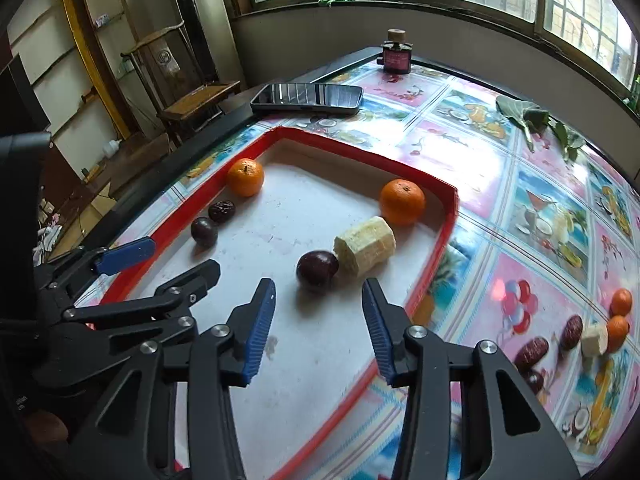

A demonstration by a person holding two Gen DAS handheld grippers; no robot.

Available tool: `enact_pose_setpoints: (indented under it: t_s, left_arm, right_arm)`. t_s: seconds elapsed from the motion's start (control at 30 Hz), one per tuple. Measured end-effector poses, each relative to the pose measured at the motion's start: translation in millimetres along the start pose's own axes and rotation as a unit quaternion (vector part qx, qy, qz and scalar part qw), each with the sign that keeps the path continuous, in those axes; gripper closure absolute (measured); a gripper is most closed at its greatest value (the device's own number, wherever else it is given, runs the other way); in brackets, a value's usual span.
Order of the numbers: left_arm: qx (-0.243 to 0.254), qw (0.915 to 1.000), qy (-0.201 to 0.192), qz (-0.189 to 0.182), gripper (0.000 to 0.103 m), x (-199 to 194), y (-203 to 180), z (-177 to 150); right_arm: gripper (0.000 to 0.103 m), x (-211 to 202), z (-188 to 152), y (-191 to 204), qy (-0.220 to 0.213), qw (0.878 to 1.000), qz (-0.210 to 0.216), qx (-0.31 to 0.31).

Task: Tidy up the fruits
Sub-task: 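Open both grippers to drop the plums into the tray, then move both open grippers back toward the table items, then grasp a cream cube with the right gripper while the left grasps another cream cube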

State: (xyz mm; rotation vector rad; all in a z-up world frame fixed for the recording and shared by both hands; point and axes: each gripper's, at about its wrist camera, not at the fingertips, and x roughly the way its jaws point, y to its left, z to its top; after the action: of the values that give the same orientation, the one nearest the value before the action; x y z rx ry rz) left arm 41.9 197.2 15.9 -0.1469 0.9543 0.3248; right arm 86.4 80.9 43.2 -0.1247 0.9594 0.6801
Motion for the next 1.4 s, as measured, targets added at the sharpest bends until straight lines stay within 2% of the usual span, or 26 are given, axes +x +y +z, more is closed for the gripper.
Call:
enact_pose_setpoints:
  t_s: [0.2,0.33,0.43,0.67,0.87,0.97,1.1,1.3,1.37,1.4]
  left_arm:
    - [0.01,0.9998,-0.012,-0.015,0.034,-18.9,-20.4,-7.1]
    - [0.011,0.9986,-0.015,-0.05,0.033,-31.6,-47.0,-15.6]
    - [0.033,0.9966,-0.012,-0.075,0.033,-35.7,-78.4,-23.3]
    - [0.109,0.9878,0.001,-0.111,0.033,-38.3,-158.0,-42.8]
    - [0.149,0.9803,0.009,-0.13,0.033,-42.2,-201.7,-60.0]
    - [0.16,0.9781,0.015,-0.132,0.033,-43.1,-217.3,-67.0]
    - [0.172,0.9756,0.019,-0.135,0.033,-44.6,-234.1,-74.0]
    - [0.191,0.9709,0.012,-0.144,0.033,-51.7,-268.6,-77.8]
    - [0.203,0.9678,0.008,-0.149,0.033,-55.7,-283.4,-78.3]
    - [0.209,0.9658,0.005,-0.153,0.033,-57.5,-290.8,-79.1]
  right_arm:
    - [0.055,-24.8,-14.9,-8.9,-0.015,1.0,0.005,0.018]
    - [0.051,-46.8,-35.8,-27.7,-0.025,0.999,-0.001,0.041]
    - [0.051,-65.9,-55.9,-50.5,-0.03,0.997,-0.016,0.062]
    - [0.05,-127.3,-115.0,-129.3,-0.06,0.986,-0.083,0.133]
    - [0.047,-181.1,-184.2,-202.1,-0.062,0.965,-0.162,0.196]
    - [0.043,-194.2,-212.1,-221.4,-0.061,0.957,-0.179,0.218]
    - [0.042,-197.8,-238.8,-240.9,-0.055,0.951,-0.182,0.244]
    - [0.043,-187.3,-256.1,-256.8,-0.051,0.952,-0.152,0.261]
    - [0.052,-183.8,-255.7,-258.8,-0.054,0.955,-0.141,0.256]
    - [0.061,-183.2,-256.6,-259.2,-0.054,0.956,-0.14,0.253]
